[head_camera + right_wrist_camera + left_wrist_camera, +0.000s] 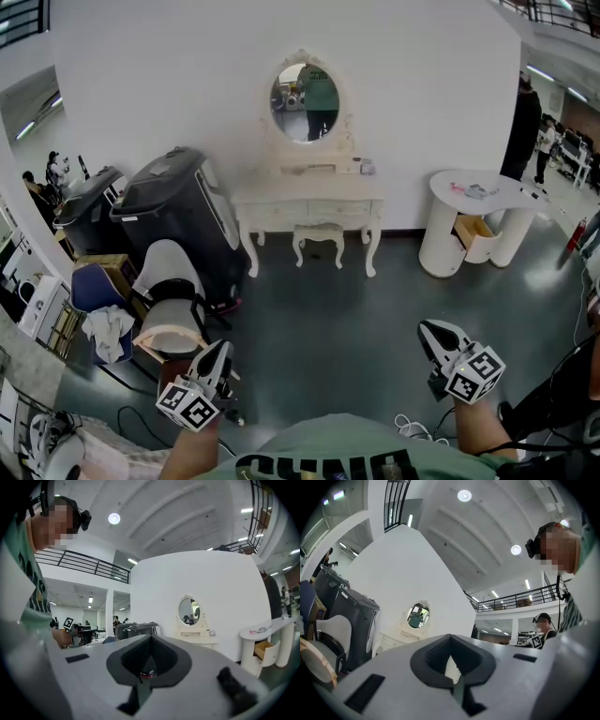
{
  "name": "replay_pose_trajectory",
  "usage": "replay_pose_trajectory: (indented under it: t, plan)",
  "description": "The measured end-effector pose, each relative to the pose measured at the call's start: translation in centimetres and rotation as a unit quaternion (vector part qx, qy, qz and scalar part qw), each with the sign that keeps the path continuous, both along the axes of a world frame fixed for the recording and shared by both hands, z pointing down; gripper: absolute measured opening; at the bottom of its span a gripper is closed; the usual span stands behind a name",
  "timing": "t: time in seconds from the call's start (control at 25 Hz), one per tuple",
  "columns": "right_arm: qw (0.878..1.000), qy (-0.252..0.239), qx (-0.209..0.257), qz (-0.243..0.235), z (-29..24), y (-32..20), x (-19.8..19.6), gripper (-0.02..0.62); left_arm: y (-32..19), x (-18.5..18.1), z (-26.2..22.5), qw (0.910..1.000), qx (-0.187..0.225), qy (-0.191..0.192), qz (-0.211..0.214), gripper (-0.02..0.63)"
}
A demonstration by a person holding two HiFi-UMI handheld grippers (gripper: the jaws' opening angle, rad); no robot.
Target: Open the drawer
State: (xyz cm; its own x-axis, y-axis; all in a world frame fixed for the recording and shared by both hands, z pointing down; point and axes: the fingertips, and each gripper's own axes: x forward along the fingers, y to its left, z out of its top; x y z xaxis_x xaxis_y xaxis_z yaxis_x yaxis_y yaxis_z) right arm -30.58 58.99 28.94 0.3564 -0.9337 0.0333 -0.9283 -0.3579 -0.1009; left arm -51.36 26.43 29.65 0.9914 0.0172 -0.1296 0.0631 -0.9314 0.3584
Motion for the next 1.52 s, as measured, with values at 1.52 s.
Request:
replay_pose_trajectory:
  t: [1.52]
  plan:
    - [1.000,-0.013,-0.010,-0.019,1.4,12.2,8.6,0.008,13.1,13.3,1.2,0.9988,-0.005,-0.008,0.047,0.000]
